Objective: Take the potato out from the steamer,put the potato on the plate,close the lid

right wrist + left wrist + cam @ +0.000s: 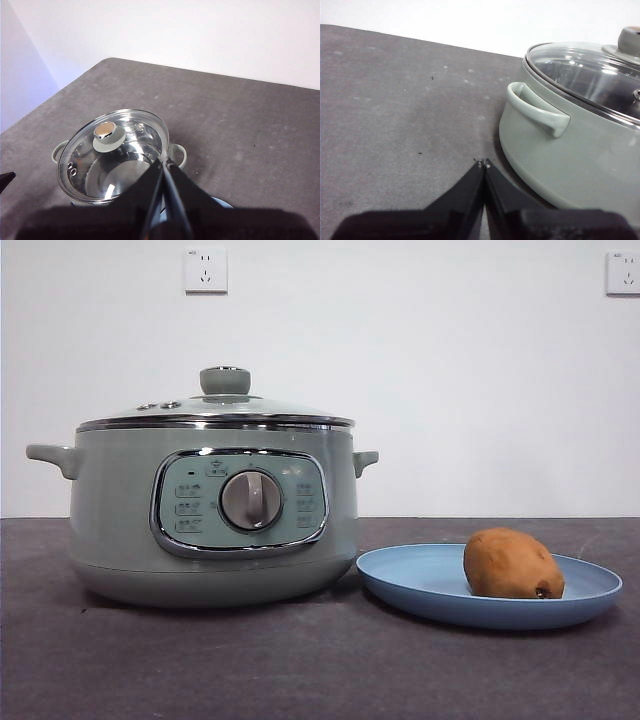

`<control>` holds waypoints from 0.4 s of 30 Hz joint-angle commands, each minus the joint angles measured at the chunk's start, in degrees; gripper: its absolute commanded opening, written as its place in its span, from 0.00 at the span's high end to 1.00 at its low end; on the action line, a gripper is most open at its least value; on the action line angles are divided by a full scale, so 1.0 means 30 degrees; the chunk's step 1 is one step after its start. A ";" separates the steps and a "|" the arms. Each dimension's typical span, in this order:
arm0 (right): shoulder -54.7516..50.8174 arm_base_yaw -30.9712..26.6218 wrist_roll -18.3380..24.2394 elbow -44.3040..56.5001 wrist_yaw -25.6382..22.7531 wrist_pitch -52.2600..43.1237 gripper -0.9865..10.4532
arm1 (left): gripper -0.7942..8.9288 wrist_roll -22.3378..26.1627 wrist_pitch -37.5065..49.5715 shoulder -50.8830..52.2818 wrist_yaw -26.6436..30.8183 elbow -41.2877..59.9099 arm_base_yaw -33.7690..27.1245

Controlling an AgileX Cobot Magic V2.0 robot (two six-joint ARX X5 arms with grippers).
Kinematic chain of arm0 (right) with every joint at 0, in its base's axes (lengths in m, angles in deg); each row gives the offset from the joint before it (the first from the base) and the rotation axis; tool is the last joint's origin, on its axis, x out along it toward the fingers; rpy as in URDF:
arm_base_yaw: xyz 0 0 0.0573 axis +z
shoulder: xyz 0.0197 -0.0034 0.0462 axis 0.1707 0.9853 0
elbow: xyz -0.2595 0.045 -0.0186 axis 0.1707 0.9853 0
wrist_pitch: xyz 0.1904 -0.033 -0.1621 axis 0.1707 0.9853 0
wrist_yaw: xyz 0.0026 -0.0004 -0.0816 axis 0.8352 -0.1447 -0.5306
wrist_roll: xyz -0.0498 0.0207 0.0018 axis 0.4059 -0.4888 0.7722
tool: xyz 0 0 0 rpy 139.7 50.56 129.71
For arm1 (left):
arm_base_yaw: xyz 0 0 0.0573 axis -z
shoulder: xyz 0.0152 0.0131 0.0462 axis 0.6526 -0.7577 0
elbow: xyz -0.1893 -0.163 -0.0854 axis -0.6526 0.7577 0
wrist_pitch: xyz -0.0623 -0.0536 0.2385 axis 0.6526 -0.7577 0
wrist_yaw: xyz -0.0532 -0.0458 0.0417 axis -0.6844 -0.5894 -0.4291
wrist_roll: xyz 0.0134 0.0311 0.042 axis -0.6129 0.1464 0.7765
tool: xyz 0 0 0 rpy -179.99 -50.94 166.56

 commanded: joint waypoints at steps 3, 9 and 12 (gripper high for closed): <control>-0.0015 0.0015 0.0029 0.0022 0.0015 -0.0095 0.91 | 0.92 0.0022 0.0087 0.0051 0.0015 0.0270 -0.0044; -0.0138 -0.0022 0.0036 0.0022 -0.0036 0.0066 0.91 | 0.92 0.0022 0.0087 0.0051 0.0015 0.0270 -0.0044; -0.0423 -0.0321 0.2011 0.0044 -0.0743 0.0466 0.91 | 0.92 0.0022 0.0095 0.0051 0.0022 0.0270 -0.0044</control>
